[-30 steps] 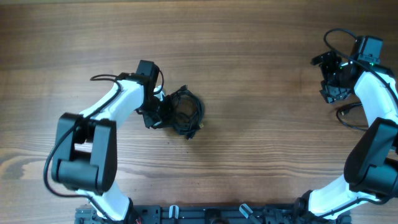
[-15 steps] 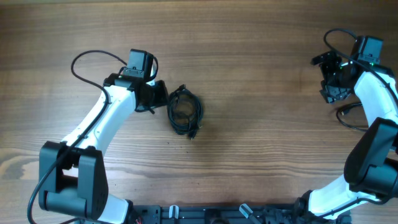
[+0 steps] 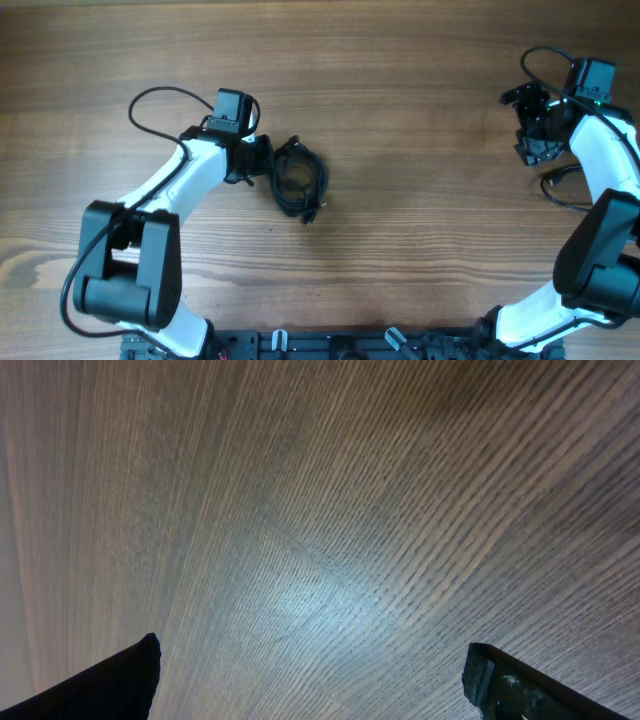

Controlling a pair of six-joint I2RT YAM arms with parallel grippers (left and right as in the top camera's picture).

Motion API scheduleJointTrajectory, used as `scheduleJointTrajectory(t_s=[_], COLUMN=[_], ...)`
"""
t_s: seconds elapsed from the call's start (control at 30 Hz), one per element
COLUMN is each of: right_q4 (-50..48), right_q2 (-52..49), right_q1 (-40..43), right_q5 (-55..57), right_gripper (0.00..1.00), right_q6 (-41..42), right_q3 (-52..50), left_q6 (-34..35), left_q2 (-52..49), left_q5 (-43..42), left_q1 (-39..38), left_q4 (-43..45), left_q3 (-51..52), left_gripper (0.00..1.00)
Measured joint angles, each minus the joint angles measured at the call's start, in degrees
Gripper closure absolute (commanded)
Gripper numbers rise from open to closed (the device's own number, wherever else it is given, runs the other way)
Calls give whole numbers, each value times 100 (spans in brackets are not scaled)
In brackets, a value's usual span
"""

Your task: Untangle cables

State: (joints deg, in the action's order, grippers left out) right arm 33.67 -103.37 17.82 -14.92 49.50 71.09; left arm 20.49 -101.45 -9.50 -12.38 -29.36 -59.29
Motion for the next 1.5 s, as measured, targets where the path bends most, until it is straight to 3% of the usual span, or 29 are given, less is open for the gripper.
scheduleJointTrajectory(t_s=[0.17,0.3,0.4,0.47,0.6,0.7,0.8,0.93,1.0,1.17,1.2,1.27,1.5], right_q4=[-4,-7,-4,-7,42,87,330,726,990,1473,1569,1714,1996], right_q2=[0,0,0,0,0,0,0,0,0,0,0,0,0], right_q1=[0,0,0,0,0,0,0,0,0,-2,-7,-79,-1086], right_q5=[0,-7,-7,-7,-48,-70,-94,-111,-111,-111,-111,-114,-763], right_gripper=[0,0,0,0,0,0,0,0,0,0,0,1,1], right_q6=[22,964,1823,2319,3042,2382,837,-704,-1154,-1626,-1659,-1755,-2872], right_q3=[0,0,0,0,0,0,2,2,2,2,0,2,0], left_q6=[-31,-28,-28,-33,-72,-413,-898,-1178,-1185,-927,-907,-809,-396], left_q2=[-103,-70,151,223,232,232,232,232,229,50,9,-37,-35], left_q5=[-1532,-2463,-2498,-2371,-1567,-1248,-1226,-1246,-1246,-1115,-1106,-1093,-1091], left_q1=[0,0,0,0,-2,-74,-310,-588,-671,-780,-782,-782,-782], left_q4=[-13,-15,0,-31,-286,-769,-1080,-553,-330,-109,-98,-72,162], left_q3=[9,11,15,15,20,20,37,210,317,365,365,367,369], left_gripper=[83,83,73,72,64,55,49,47,56,68,81,94,96])
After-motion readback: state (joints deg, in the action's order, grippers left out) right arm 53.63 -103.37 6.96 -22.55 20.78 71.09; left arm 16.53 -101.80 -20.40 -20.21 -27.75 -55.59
